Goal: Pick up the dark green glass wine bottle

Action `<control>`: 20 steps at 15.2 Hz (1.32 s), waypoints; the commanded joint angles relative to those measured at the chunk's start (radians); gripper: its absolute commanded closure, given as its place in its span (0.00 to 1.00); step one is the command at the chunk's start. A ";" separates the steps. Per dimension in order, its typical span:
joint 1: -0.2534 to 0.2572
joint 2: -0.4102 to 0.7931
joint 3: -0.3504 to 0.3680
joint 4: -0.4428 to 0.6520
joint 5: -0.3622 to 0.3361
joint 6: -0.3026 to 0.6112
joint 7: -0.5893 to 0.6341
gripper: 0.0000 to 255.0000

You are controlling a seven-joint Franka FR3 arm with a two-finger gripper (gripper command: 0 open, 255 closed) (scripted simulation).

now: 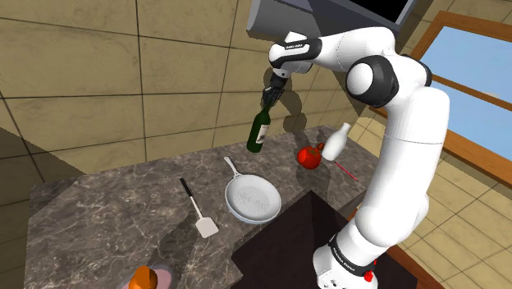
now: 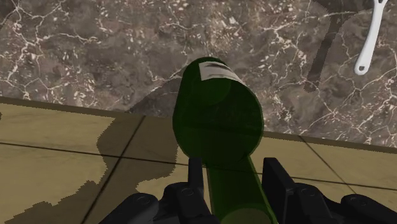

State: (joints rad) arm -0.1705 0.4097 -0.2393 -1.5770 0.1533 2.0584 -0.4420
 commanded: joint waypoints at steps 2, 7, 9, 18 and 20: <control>0.000 0.000 0.000 -0.001 0.000 0.000 0.000 1.00; 0.000 0.001 0.000 0.000 0.000 0.001 0.000 1.00; 0.000 -0.006 -0.001 0.017 -0.003 -0.023 0.002 1.00; -0.002 -0.026 -0.006 0.109 -0.012 -0.134 0.013 1.00; -0.003 -0.028 -0.006 0.133 -0.013 -0.160 0.015 1.00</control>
State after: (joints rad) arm -0.1711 0.3774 -0.2450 -1.4655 0.1392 1.9154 -0.4267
